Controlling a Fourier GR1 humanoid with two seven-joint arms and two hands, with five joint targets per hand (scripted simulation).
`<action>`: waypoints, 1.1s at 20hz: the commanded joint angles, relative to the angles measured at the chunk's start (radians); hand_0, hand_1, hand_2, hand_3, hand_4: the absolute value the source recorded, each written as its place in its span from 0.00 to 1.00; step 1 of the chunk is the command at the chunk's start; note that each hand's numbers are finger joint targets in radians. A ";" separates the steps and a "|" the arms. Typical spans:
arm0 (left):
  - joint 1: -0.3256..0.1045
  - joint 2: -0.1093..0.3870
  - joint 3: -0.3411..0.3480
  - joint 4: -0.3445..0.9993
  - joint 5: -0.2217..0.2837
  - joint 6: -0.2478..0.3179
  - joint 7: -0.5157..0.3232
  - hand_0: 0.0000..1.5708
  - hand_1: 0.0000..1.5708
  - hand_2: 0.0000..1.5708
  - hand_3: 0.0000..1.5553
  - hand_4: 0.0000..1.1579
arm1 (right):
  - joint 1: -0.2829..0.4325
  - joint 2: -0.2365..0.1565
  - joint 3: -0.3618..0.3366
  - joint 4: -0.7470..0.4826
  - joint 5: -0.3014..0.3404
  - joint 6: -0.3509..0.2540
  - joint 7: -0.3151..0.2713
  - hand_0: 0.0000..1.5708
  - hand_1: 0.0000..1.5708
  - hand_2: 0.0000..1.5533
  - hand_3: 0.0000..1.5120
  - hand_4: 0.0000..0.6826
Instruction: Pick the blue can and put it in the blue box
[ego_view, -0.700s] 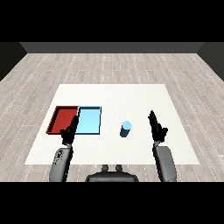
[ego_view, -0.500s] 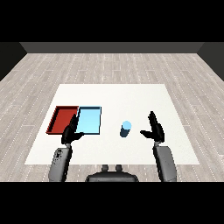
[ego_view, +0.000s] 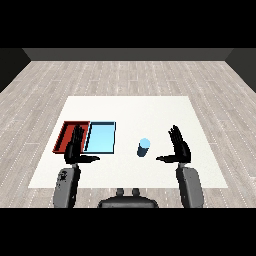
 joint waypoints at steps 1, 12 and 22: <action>-0.002 0.004 0.010 0.012 0.000 -0.022 -0.085 0.00 0.00 0.00 0.00 0.00 | -0.012 -0.014 -0.034 0.013 -0.051 0.047 -0.029 0.00 0.00 0.00 0.00 0.00; -0.098 -0.002 0.041 0.069 0.011 0.009 -0.075 0.00 0.00 0.00 0.00 0.00 | -0.010 0.045 0.031 -0.039 -0.004 0.006 0.014 0.00 0.00 0.00 0.00 0.00; -0.022 -0.004 0.031 0.065 0.014 -0.027 -0.130 0.00 0.00 0.00 0.00 0.00 | -0.030 0.093 0.122 0.073 -0.027 -0.075 -0.030 0.00 0.00 0.00 0.00 0.00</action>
